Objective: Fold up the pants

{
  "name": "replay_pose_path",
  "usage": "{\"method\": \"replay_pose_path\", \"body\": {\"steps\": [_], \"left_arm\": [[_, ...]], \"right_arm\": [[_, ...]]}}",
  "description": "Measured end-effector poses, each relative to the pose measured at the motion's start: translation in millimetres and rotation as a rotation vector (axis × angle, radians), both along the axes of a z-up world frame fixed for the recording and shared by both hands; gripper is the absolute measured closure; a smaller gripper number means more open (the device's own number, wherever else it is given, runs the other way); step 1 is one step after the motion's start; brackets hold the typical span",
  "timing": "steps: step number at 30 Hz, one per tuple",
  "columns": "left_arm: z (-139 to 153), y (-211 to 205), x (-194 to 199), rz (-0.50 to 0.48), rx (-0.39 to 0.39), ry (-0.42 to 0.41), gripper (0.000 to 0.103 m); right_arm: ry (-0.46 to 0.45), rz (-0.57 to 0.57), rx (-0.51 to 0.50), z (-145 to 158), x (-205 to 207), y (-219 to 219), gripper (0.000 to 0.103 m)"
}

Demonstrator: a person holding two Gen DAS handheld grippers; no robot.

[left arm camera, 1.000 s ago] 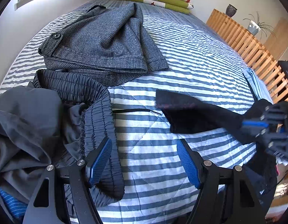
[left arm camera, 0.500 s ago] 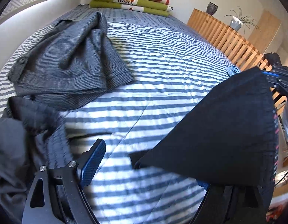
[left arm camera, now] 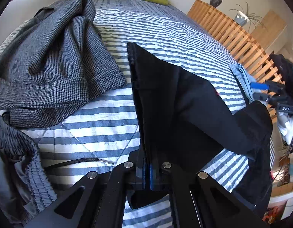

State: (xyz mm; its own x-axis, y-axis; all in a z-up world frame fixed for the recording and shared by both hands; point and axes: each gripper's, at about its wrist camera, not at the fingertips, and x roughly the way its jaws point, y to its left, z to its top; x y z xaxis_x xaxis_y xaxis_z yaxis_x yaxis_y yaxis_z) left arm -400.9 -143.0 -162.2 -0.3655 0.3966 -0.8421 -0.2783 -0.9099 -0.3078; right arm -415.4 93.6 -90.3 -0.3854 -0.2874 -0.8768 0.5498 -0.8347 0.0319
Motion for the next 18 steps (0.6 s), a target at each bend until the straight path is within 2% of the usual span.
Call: {"method": "replay_pose_path", "body": {"steps": [4, 6, 10, 15, 16, 17, 18], "left_arm": [[21.1, 9.8, 16.8, -0.031, -0.022, 0.039, 0.102], [28.0, 13.0, 23.6, -0.035, -0.035, 0.048, 0.102], [28.1, 17.6, 32.6, -0.031, -0.08, 0.039, 0.102], [24.8, 7.2, 41.0, 0.016, -0.07, 0.02, 0.102], [24.0, 3.8, 42.8, 0.026, -0.065, 0.019, 0.102], [24.6, 0.6, 44.4, 0.037, -0.059, 0.019, 0.102], [25.5, -2.6, 45.7, 0.046, -0.059, 0.022, 0.102]], "right_arm": [[-0.084, -0.013, 0.061, -24.8, 20.0, 40.1, 0.051], [-0.092, 0.004, 0.094, -35.3, 27.8, 44.5, 0.044], [-0.092, 0.043, 0.147, -62.2, 29.8, 32.5, 0.043], [-0.109, 0.109, 0.24, -97.2, 33.3, 10.8, 0.044], [-0.077, 0.113, 0.268, -98.4, 39.8, 6.9, 0.048], [-0.061, 0.119, 0.27, -95.6, 45.6, 5.1, 0.066], [-0.054, 0.123, 0.279, -92.5, 51.8, 3.3, 0.096]]}}
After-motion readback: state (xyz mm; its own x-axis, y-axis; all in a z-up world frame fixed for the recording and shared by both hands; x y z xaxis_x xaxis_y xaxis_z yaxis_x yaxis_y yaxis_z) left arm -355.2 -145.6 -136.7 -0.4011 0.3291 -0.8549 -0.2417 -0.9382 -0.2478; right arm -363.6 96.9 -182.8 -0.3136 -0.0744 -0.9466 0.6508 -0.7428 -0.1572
